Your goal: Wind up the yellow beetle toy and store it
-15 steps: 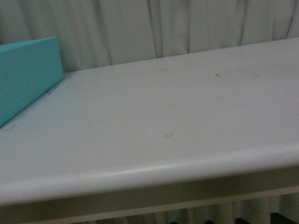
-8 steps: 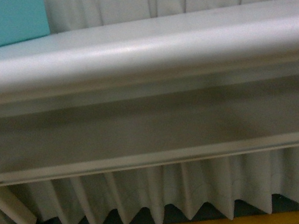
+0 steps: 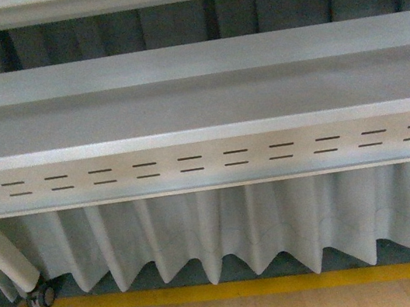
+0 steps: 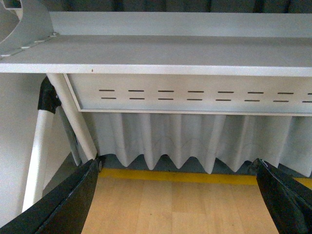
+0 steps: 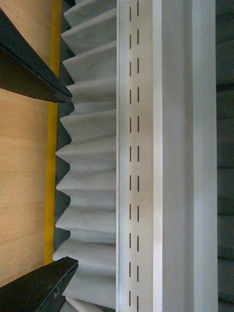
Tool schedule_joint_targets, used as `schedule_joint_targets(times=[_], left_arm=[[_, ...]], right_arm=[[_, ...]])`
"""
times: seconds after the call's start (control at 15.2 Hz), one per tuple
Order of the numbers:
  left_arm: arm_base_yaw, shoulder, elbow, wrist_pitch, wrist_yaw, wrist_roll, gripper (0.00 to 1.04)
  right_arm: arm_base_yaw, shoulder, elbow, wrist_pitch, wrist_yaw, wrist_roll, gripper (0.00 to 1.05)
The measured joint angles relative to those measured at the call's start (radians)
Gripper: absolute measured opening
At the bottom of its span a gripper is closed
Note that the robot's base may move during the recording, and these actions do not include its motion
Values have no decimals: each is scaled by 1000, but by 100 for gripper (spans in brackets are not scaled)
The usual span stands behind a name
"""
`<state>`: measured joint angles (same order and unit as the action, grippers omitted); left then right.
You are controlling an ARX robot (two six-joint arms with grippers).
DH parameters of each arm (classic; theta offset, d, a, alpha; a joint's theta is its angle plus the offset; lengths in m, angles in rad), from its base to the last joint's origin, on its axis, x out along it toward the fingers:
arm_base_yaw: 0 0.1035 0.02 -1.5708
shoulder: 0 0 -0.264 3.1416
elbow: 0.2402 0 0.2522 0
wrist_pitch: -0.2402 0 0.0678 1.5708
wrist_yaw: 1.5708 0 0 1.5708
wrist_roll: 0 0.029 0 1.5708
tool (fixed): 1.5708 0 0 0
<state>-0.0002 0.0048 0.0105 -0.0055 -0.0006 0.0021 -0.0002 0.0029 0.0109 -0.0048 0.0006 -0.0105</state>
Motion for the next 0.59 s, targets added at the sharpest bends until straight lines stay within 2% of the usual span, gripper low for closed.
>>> schedule_joint_targets(times=[0.59], left_arm=[[0, 0, 0, 1, 0, 0, 98]], right_arm=[[0, 0, 0, 0, 0, 0, 98]])
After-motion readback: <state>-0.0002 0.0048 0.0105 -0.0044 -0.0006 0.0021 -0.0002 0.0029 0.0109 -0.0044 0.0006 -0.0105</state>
